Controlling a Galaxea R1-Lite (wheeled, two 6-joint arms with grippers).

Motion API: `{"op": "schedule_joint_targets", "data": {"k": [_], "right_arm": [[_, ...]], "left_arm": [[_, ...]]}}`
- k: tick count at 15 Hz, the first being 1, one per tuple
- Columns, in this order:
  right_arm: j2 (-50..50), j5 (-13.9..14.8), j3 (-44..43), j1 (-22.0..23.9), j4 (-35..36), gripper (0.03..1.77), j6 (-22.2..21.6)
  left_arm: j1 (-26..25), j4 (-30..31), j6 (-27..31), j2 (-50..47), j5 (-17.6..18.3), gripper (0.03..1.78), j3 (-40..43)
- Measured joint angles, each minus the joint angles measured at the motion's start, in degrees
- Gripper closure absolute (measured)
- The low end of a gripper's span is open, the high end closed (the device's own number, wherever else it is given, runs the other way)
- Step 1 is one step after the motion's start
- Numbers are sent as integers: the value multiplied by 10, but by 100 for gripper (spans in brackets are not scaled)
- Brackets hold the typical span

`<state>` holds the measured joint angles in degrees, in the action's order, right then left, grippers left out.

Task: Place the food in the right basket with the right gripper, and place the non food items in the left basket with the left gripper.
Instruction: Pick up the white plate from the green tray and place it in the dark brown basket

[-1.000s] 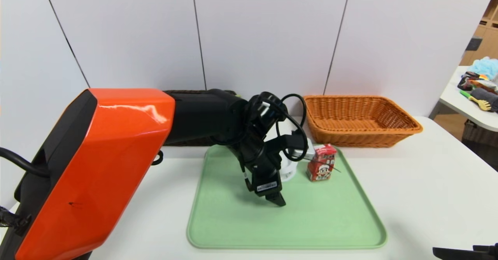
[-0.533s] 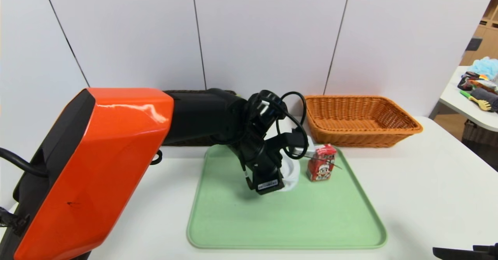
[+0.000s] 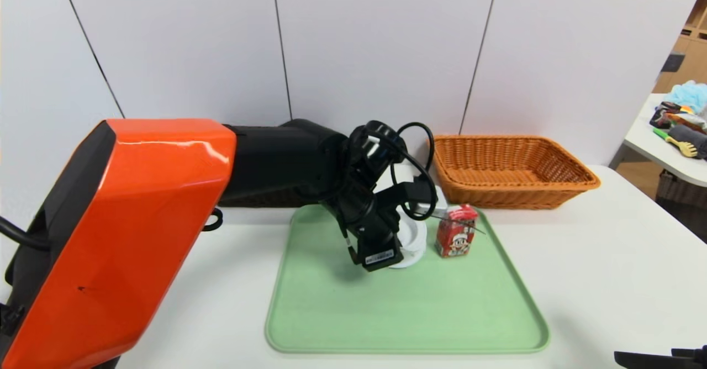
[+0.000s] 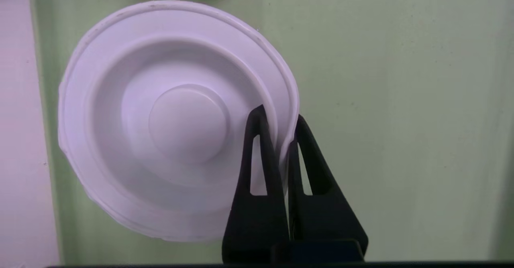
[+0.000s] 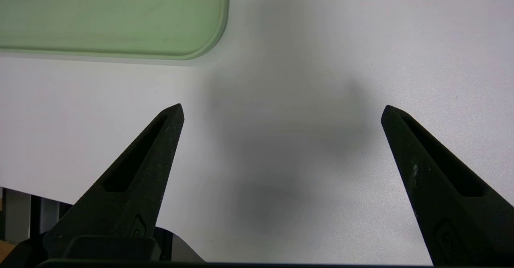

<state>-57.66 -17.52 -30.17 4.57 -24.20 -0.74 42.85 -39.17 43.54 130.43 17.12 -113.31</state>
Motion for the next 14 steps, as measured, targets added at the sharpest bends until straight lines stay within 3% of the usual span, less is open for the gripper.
{"op": "schedule_joint_targets", "data": {"k": [14], "right_arm": [[0,2,-4,0,1,10,1]], "left_arm": [[-33,-15,-69,-140,0,172,4]]}}
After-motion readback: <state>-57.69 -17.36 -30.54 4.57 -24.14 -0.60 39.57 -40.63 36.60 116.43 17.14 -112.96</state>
